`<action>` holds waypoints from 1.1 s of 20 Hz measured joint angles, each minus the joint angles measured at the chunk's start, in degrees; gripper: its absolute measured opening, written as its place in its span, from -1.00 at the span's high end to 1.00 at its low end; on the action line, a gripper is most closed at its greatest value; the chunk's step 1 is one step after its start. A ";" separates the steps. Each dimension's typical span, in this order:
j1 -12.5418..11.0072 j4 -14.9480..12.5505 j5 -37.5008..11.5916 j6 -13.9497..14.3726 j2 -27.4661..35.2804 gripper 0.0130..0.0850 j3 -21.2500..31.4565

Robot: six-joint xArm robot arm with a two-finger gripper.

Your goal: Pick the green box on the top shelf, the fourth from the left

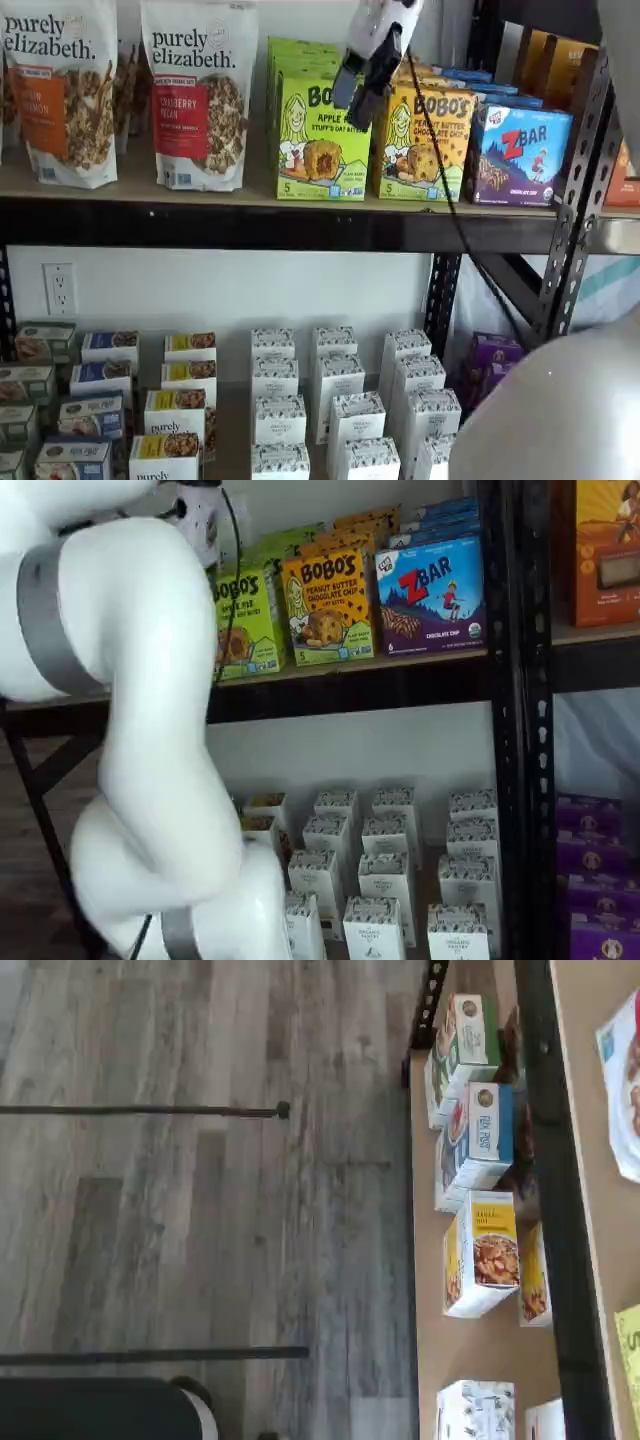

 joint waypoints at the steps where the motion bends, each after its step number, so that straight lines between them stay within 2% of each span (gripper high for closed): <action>1: 0.60 -1.61 -0.13 0.38 0.03 -1.00 -0.18; 2: 1.49 -4.26 -0.35 0.87 0.12 -1.00 -0.47; 3: 1.67 -5.37 -0.45 0.94 0.20 -1.00 -0.58; 5: 1.37 -5.88 -0.51 0.64 0.32 -1.00 -0.61; 10: 0.49 -5.50 -0.39 -0.18 0.62 -1.00 -0.76; 14: -0.27 -4.15 0.11 -0.63 1.22 -1.00 -1.66; 22: -0.43 -2.33 -0.30 -0.29 2.71 -1.00 -4.00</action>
